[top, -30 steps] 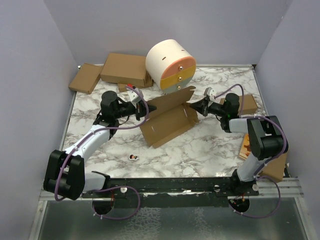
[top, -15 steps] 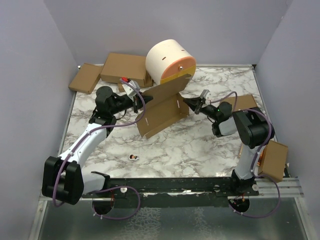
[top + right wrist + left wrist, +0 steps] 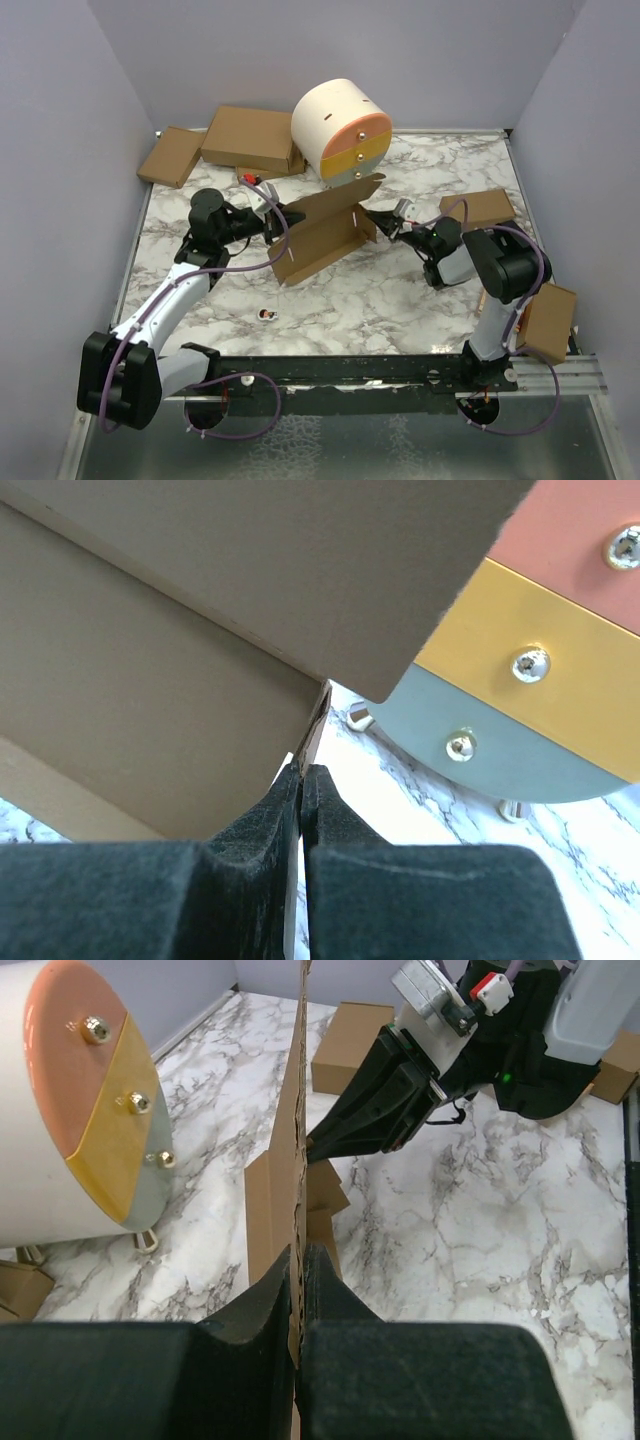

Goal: Fold the paper box

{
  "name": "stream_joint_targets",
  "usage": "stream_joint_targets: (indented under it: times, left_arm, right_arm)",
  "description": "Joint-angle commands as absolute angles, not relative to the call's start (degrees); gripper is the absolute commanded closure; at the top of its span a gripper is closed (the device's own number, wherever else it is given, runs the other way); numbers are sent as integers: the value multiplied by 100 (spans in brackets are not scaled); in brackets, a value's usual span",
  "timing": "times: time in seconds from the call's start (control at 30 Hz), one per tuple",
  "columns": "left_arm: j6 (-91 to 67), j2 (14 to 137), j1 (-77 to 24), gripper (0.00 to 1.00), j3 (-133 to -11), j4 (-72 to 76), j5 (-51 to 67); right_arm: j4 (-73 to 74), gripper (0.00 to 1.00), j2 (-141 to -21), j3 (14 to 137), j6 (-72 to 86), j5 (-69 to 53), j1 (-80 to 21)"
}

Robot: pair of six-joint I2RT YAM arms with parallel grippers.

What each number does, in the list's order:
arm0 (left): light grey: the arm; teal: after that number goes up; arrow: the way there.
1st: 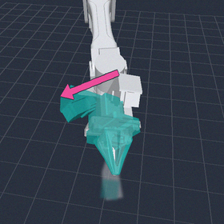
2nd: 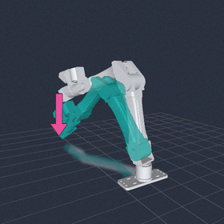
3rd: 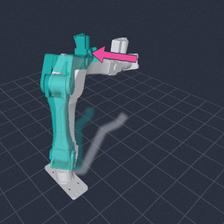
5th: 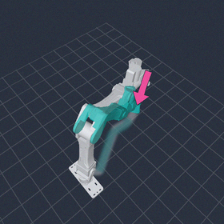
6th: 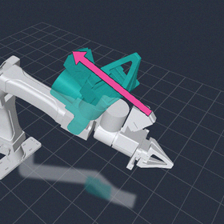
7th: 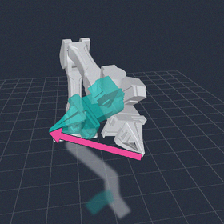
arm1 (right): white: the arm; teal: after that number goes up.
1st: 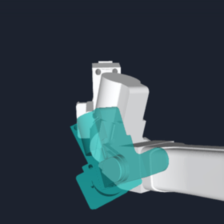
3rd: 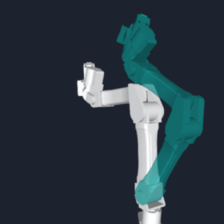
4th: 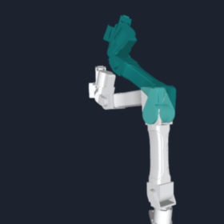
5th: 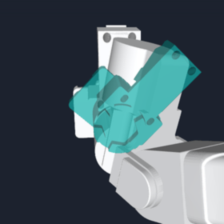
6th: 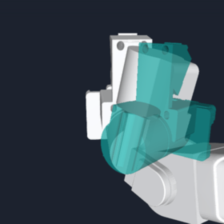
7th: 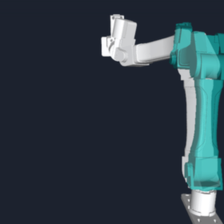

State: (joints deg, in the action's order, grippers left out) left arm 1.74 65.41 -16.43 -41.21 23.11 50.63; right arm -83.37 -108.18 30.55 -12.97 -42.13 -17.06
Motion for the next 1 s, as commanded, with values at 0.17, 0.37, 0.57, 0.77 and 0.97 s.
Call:
stream_joint_targets:
  times: [0.17,0.37,0.57,0.77,0.97]
  left_arm:
    - [-563,6179,-1721,100,-3475,2729,5323]
    - [-755,6001,-1795,100,-3251,2768,5132]
    - [-674,5890,-1859,100,-3150,2640,5047]
    - [-508,5889,-1864,100,-3164,2450,5042]
    - [-368,5883,-1871,100,-3176,2300,4958]
  right_arm:
    - [-9918,99,-10539,2382,-1573,-4153,-1811]
    - [-10130,97,-10453,2051,-1778,-4456,-1843]
    - [-10171,89,-10414,1936,-1640,-4428,-1846]
    - [-9918,79,-10203,1968,-1611,-4458,-1846]
    - [-8864,74,-9707,2195,-1718,-4775,-1824]
